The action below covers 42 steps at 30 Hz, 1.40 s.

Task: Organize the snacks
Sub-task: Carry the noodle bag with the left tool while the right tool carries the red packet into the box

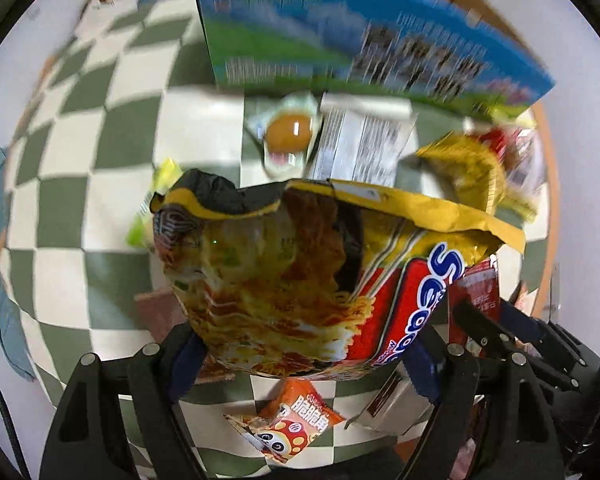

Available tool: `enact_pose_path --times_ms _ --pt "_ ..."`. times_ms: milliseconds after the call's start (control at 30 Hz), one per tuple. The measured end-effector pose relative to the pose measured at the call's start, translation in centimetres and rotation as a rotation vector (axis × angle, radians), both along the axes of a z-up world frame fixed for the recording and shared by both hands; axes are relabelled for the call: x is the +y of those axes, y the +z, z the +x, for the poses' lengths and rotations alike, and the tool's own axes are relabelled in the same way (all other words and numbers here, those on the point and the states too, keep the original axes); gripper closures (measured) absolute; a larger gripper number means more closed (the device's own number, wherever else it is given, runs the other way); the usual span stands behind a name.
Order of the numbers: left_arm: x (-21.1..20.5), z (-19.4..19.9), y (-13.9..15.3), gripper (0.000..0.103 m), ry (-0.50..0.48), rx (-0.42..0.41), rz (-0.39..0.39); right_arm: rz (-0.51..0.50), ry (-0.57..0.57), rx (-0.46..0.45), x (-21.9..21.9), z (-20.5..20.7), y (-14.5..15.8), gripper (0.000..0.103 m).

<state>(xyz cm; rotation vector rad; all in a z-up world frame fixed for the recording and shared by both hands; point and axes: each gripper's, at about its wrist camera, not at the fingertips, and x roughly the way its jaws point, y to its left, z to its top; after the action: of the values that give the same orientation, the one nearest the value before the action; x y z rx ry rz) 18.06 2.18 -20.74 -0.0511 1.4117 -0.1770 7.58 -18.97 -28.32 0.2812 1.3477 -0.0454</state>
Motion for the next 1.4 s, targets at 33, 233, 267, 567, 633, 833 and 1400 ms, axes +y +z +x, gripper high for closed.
enact_pose_path --times_ms 33,233,267,567,633,833,1400 --pt "-0.2 -0.2 1.1 0.020 -0.002 -0.026 -0.001 0.007 0.005 -0.019 -0.3 0.0 0.9 0.056" --pt "-0.1 1.7 8.1 0.020 0.003 -0.135 -0.060 0.112 0.034 -0.115 -3.1 -0.6 7.2 0.056" --pt "-0.5 2.6 9.2 0.020 0.001 -0.149 -0.076 0.125 0.042 -0.131 -3.0 -0.7 8.6 0.056" --pt "-1.4 8.1 15.5 0.020 0.002 -0.147 -0.168 0.207 0.070 -0.300 -5.5 1.8 15.2 0.056" --pt "-1.1 10.2 15.7 0.020 0.007 -0.142 -0.168 0.204 0.071 -0.334 -5.6 4.0 15.4 0.056" --pt "-2.1 19.0 14.7 0.020 0.030 -0.096 -0.151 0.158 0.069 -0.394 -8.3 11.1 17.8 0.056" --pt "-6.3 34.3 -3.1 0.019 0.046 0.267 -0.047 0.085 0.105 -0.131 -7.8 29.6 7.3 0.042"
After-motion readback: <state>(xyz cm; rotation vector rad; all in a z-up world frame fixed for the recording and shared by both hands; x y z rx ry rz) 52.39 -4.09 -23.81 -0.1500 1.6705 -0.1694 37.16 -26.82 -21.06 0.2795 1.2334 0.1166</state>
